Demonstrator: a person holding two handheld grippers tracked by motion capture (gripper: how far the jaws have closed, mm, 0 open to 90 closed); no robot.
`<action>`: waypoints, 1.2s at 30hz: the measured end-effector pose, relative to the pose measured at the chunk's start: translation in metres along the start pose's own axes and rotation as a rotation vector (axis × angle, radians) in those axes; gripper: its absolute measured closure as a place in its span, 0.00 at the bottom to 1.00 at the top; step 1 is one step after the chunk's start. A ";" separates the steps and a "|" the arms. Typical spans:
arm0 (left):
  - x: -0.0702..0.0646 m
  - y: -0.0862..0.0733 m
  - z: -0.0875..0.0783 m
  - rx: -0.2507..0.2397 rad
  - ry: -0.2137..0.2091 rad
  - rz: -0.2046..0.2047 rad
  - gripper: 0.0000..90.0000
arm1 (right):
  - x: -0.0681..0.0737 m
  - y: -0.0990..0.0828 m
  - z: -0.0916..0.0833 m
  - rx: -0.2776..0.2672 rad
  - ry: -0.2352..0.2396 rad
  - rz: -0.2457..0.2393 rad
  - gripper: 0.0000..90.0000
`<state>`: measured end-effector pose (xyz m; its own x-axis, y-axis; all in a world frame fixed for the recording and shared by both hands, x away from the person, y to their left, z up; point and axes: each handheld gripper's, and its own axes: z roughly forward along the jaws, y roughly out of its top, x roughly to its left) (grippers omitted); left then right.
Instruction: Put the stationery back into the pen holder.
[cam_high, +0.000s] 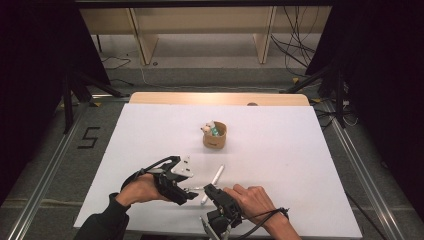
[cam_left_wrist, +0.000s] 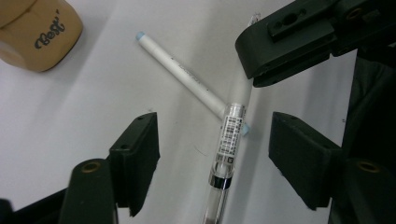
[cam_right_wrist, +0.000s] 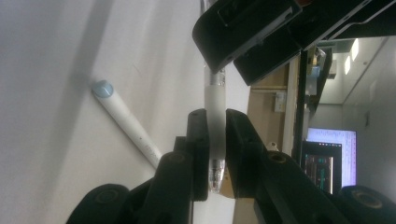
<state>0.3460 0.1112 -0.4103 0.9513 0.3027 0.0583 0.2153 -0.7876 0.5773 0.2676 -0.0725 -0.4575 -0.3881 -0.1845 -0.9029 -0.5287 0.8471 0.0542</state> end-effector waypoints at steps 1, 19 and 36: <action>0.000 0.001 0.001 0.010 -0.009 0.008 0.41 | 0.001 0.000 0.000 0.004 0.003 0.006 0.90; -0.002 0.015 0.012 0.112 -0.082 0.093 0.66 | 0.003 0.002 0.000 -0.001 0.016 -0.017 0.90; -0.003 0.024 0.018 0.176 -0.105 0.148 0.76 | 0.006 0.004 0.000 -0.012 0.024 -0.035 0.90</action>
<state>0.3527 0.0814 -0.4114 0.9910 0.1271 0.0410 0.0986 -0.9035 0.4171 0.2633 -0.0703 -0.4630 -0.3875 -0.2260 -0.8937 -0.5510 0.8340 0.0280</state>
